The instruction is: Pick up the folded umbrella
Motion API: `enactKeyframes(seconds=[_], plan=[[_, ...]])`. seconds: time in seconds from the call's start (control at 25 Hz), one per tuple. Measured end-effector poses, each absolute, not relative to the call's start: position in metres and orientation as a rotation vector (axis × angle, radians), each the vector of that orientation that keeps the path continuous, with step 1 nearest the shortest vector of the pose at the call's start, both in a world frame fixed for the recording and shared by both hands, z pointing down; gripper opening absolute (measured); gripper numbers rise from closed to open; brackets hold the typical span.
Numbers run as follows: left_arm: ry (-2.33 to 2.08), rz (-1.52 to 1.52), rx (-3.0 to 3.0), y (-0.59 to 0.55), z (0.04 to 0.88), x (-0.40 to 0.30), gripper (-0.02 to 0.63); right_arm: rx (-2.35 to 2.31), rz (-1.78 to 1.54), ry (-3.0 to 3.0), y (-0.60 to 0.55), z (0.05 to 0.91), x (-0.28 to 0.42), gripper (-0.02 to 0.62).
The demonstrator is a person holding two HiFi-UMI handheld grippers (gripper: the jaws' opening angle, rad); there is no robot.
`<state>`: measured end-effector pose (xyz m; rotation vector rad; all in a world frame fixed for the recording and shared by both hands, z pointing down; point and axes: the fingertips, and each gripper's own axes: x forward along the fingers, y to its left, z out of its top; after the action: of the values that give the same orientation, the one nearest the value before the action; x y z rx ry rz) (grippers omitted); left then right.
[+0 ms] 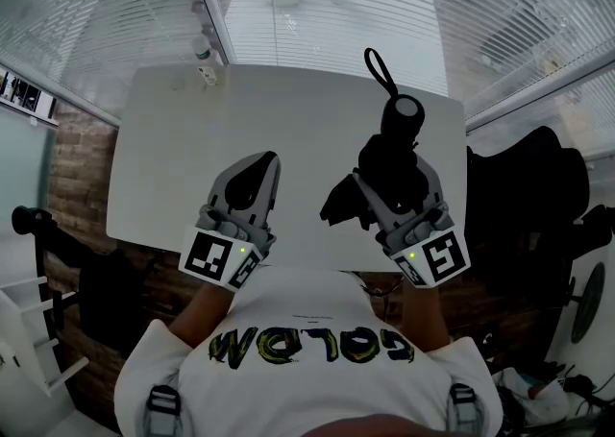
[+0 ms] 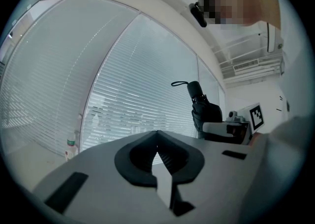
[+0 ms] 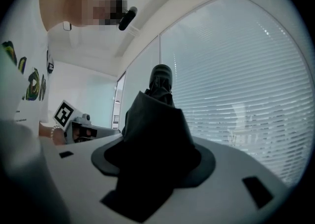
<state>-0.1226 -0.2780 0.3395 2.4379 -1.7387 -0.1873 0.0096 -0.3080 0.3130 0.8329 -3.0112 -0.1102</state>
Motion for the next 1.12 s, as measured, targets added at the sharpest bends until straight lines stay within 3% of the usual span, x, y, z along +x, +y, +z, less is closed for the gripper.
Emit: enactKeyframes(seconds=[1.12], plan=[[-1.715, -0.179, 2.461, -0.277, 0.337, -0.111, 0.011, 0.858, -0.108, -3.008, -0.292, 0.325, 0.022, 0.245]])
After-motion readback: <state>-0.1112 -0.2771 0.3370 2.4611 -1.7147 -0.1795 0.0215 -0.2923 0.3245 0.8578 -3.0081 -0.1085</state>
